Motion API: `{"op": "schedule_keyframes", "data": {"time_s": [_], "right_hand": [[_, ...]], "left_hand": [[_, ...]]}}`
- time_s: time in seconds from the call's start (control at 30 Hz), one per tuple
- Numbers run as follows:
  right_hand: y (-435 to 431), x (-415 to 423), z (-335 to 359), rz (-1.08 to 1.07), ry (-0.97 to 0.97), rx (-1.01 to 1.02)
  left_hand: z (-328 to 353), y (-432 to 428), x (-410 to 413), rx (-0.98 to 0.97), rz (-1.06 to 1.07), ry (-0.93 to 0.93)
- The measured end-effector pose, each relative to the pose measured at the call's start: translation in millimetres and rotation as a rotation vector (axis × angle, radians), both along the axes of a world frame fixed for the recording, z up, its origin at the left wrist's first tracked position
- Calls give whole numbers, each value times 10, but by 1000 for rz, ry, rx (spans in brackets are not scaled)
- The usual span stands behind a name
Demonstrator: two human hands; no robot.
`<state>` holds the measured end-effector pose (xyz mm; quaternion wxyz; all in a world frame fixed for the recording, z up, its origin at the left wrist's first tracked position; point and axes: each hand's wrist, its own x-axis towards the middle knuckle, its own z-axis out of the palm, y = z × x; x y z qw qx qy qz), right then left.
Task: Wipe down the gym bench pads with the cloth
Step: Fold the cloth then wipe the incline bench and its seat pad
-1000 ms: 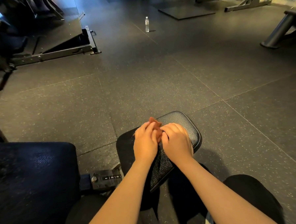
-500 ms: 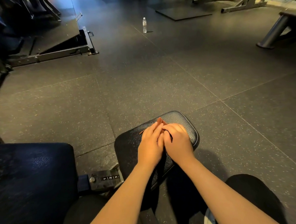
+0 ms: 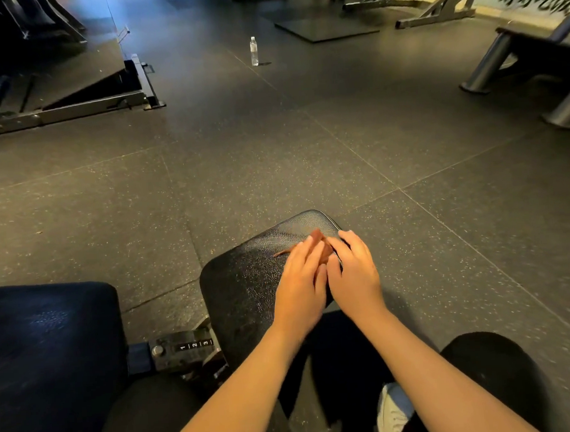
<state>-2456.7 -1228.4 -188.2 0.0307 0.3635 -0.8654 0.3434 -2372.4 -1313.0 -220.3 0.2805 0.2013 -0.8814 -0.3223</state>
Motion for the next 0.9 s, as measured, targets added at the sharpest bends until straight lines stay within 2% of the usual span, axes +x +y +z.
{"op": "schedule_keyframes", "data": {"time_s": [0.07, 0.13, 0.27, 0.37, 0.5, 0.57, 0.63, 0.8, 0.9], "right_hand": [[42, 13, 26, 17, 17, 3], [71, 32, 27, 17, -58, 23], [80, 21, 6, 8, -97, 0], [30, -65, 27, -2, -62, -49], [-66, -198, 77, -32, -135, -133], [-122, -226, 83, -35, -156, -150], [-154, -222, 55, -10, -129, -133], [-203, -172, -42, -1, -26, -126], [-185, -229, 26, -35, -132, -208]], "left_hand": [[-25, -29, 18, -75, -67, -12], [-40, -123, 40, -115, -39, -71], [-3, -236, -14, 101, 199, -116], [43, -229, -121, 148, 272, -117], [135, -87, -275, 0, -66, -57], [161, -141, -318, -44, -130, -39], [139, -275, -345, -55, -81, -71], [110, -646, -406, 147, 216, -144], [212, -342, -407, 150, 172, -83]]}}
